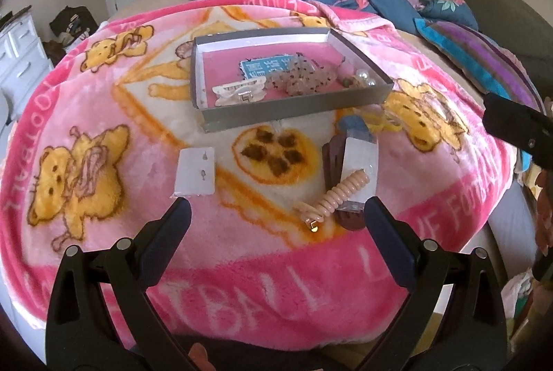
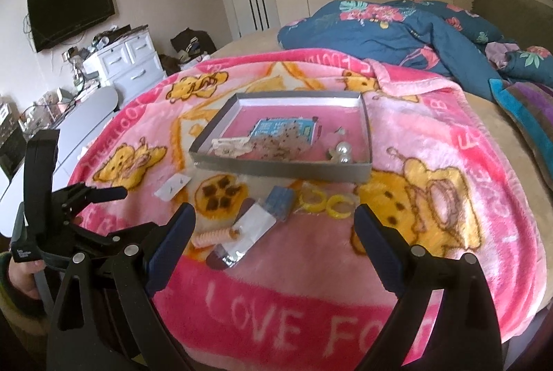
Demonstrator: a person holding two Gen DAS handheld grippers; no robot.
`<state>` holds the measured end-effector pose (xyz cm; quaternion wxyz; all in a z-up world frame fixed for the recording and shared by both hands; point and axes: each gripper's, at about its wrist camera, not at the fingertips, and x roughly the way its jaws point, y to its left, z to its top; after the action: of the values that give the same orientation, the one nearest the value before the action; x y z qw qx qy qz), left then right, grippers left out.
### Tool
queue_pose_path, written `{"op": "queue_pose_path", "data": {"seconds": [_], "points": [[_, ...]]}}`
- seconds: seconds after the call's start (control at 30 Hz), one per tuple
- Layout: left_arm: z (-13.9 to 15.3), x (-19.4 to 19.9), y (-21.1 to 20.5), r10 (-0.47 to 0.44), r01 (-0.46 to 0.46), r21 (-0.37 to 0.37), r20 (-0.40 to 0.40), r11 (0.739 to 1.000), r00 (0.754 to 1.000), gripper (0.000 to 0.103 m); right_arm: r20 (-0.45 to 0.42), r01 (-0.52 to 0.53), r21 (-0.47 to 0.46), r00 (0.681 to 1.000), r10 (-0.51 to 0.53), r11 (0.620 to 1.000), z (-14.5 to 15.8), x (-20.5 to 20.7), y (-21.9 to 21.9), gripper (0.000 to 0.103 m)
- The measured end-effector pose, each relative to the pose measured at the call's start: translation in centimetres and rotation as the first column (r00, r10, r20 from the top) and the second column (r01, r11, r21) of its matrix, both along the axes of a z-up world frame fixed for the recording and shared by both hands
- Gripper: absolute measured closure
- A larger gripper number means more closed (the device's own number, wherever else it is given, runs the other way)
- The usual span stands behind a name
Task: Organize jewelry
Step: 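Reach the right tool down toward the clear plastic bag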
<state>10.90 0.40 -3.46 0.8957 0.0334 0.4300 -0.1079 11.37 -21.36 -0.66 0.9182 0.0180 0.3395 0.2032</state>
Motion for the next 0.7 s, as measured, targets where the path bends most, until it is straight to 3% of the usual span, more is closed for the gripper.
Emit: {"op": "queue_pose_path", "data": {"seconds": [0.33,0.53,0.7], "points": [[-2.1,0.3,-1.2,-0.064,0.066,0.050,-0.041,0.997,0.997,0.015,-0.117,-0.018,0.007,0.993,0.019,1.000,-3.9,0.9,1.2,0.011],[-3.2,1.3,-1.3,-0.090,0.091,0.004,-0.106,0.996,0.990,0.039,-0.172,-0.007,0.034,0.985,0.013,0.999,-5.6,2.1,1.1,0.011],[-4.1,2.2,-2.5,-0.154,0.153,-0.016,-0.161,0.988,0.975,0.045,-0.220,0.016,0.067,0.976,-0.001,0.998,-6.5,3.6,0.5,0.018]]}}
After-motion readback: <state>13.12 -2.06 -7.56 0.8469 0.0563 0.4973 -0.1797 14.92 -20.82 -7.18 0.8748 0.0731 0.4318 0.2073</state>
